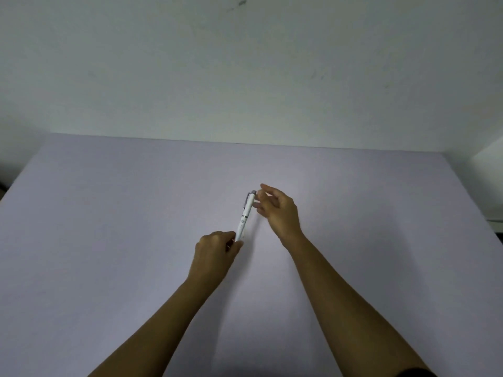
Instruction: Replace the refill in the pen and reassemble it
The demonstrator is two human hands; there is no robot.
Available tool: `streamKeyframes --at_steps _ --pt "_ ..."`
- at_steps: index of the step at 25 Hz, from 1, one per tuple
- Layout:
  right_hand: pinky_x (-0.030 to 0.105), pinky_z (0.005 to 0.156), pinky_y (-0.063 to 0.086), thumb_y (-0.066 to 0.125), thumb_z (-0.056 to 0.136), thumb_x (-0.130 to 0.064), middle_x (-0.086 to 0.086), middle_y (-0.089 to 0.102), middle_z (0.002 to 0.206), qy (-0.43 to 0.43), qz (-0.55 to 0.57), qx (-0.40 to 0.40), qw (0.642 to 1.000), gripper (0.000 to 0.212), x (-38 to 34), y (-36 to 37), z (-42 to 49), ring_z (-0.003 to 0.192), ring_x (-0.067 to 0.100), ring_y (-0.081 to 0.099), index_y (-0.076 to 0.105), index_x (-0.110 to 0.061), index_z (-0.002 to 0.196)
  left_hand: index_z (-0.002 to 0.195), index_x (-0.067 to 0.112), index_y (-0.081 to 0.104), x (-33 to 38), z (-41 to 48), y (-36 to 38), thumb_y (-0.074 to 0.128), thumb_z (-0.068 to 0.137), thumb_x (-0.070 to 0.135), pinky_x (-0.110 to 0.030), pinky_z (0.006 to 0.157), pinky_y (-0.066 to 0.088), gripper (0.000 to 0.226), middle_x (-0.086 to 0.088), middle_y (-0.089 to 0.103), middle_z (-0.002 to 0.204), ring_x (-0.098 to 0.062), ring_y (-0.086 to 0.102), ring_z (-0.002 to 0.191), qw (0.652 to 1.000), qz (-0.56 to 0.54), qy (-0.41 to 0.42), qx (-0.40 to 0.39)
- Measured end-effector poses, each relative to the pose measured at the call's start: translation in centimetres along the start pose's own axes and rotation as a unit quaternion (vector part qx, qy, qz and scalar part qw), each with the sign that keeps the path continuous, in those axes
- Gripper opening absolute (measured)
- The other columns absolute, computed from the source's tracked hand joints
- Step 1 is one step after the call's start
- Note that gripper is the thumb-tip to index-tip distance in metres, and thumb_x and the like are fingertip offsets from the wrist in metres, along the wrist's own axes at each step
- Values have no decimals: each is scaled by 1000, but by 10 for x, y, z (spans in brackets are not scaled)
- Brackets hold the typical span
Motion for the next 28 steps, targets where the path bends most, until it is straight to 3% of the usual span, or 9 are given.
streamKeyframes --at_steps 4,7,10,12,14,17,19,25,28 --pt "29 114 25 31 101 -30 11 40 149 35 -281 -33 959 47 57 4 12 138 22 36 38 -5 140 57 12 51 -36 15 39 59 88 23 -25 50 33 33 0 48 51 -15 42 48 990 -28 -132 -36" --pt "36 119 9 23 101 -30 12 8 160 38 -415 -105 903 54 109 13 10 148 23 7 14 -3 147 72 4 64 -49 36 52 55 90 21 -27 59 38 27 -11 62 66 -20 51 60 985 -8 -162 -52" --pt "38 119 1 19 101 -32 10 -6 160 37 -477 -108 871 57 140 16 13 148 21 -5 2 -5 148 80 0 65 -58 54 65 51 93 21 -34 64 45 28 -14 68 77 -28 60 69 984 2 -169 -55" --pt "39 120 0 10 98 -42 9 -7 159 16 -502 -81 861 63 147 17 16 148 22 -5 -1 -6 148 83 -1 65 -65 61 70 48 94 21 -35 66 46 30 -15 68 79 -29 61 71 982 6 -181 -45" --pt "40 118 6 -3 91 -52 11 4 159 -16 -525 -44 850 75 149 19 16 147 24 6 7 -4 147 84 0 64 -73 64 73 47 95 21 -31 60 40 29 -15 66 78 -26 56 66 982 14 -187 -33" --pt "43 111 20 0 95 -45 15 31 152 -17 -552 -13 833 71 151 18 14 140 28 31 27 -1 143 82 3 62 -76 58 75 48 95 23 -27 57 33 28 -9 59 72 -19 47 60 983 10 -182 -6" --pt "44 109 24 3 96 -41 16 38 149 -16 -549 -4 835 67 152 18 13 137 27 37 32 -1 141 81 3 61 -78 55 78 50 94 24 -27 56 35 27 -10 60 72 -19 48 59 984 7 -176 5" --pt "44 111 18 -3 94 -43 16 32 152 -8 -551 -24 834 71 160 22 15 140 28 30 27 -1 143 79 6 59 -82 51 85 52 92 32 -27 54 38 31 -6 54 69 -23 54 60 984 1 -176 0" --pt "36 115 4 -16 84 -57 14 12 158 -24 -524 -46 850 87 162 23 17 147 26 12 12 -3 147 79 5 57 -92 47 83 51 91 39 -33 61 45 37 -12 58 74 -29 57 69 978 -12 -207 -6"
Point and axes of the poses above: each hand's wrist, its own z-axis towards the middle knuckle, its own y-axis out of the palm, x = y × z, the point moved 9 cm from there along z, towards the middle knuckle
